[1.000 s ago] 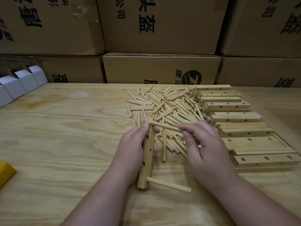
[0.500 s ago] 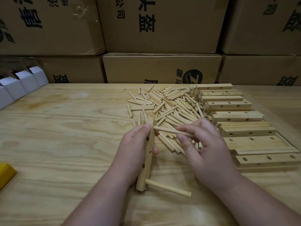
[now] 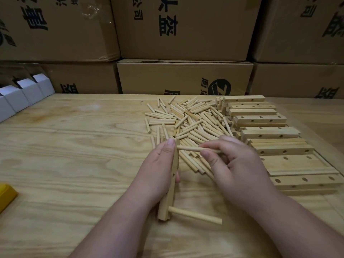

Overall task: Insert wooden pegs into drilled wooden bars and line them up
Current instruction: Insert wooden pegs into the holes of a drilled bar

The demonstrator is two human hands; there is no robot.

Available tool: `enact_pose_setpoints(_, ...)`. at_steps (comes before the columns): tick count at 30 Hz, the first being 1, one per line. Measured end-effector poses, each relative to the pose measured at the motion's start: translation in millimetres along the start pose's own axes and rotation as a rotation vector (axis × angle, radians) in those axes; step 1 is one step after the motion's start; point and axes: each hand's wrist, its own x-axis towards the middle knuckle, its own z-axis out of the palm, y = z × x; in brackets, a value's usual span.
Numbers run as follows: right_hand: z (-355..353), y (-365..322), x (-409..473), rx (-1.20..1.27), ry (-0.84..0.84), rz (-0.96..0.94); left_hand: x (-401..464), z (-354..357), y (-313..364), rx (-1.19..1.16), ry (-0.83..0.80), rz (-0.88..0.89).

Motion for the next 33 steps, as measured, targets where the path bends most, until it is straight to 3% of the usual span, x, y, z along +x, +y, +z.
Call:
enact_pose_setpoints(15,1.2,-0.9,6.0,-0.022,-0.057,0.169,-0.6,2.7,-0.4,0.080,-0.022,0.013)
enact_pose_setpoints(20,-0.3,-0.5,7.3,0.120,-0.078,0.220,-0.4,3.7,-0.6,-0.005,-0.016,-0.037)
enact_pose_setpoints(26,2.4,2.3,7.6,0.273,0.091,0.294,1.7,0.7,4.6,-0.140,-0.084,-0.044)
enact_pose_setpoints(29,2.6,4.9,8.2,0.311,0.139,0.350,2.4,1.2,6.6,-0.147,-0.023,-0.069)
enact_pose_setpoints(31,3.4,8.3,6.2,0.249,0.123,0.352,4.8,1.4,6.2,-0.235,0.076,-0.110)
enact_pose_setpoints(33,4.3,13.2,4.2,-0.034,0.032,0.304,7.5,-0.8,6.2,-0.356,0.155,-0.156)
